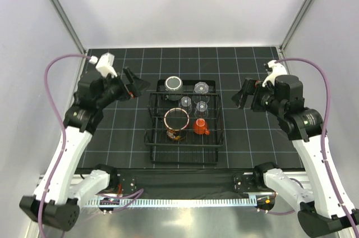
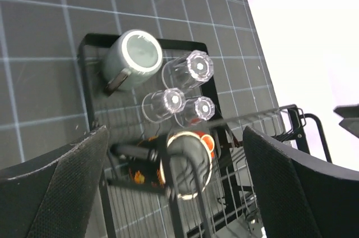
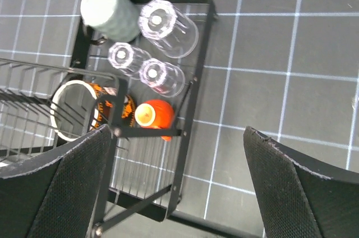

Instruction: Load the cups into the dish rack

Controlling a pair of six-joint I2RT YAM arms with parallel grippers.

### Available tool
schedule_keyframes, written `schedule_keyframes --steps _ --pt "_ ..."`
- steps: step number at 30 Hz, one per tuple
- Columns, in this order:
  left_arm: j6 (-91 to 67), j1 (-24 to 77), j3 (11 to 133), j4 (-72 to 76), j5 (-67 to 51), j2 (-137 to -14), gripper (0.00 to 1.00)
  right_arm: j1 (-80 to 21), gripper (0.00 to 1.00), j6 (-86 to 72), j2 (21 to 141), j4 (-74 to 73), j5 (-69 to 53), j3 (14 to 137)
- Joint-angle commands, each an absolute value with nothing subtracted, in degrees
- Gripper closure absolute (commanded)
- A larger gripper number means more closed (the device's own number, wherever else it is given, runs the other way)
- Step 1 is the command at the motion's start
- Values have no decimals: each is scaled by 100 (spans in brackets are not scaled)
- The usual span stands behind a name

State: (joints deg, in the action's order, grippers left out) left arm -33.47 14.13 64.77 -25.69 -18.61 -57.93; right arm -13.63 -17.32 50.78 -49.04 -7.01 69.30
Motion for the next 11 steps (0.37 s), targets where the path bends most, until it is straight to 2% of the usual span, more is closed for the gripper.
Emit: schedule_keyframes --steps 1,11 --pt "-3805 1380 5961 -2725 -1231 -5090 0 -1345 0 -1924 4800 -5369 -202 6716" --pt "-4860 1371 4354 -2102 -2099 -3658 0 -1345 0 -2084 3738 -4966 -867 5371"
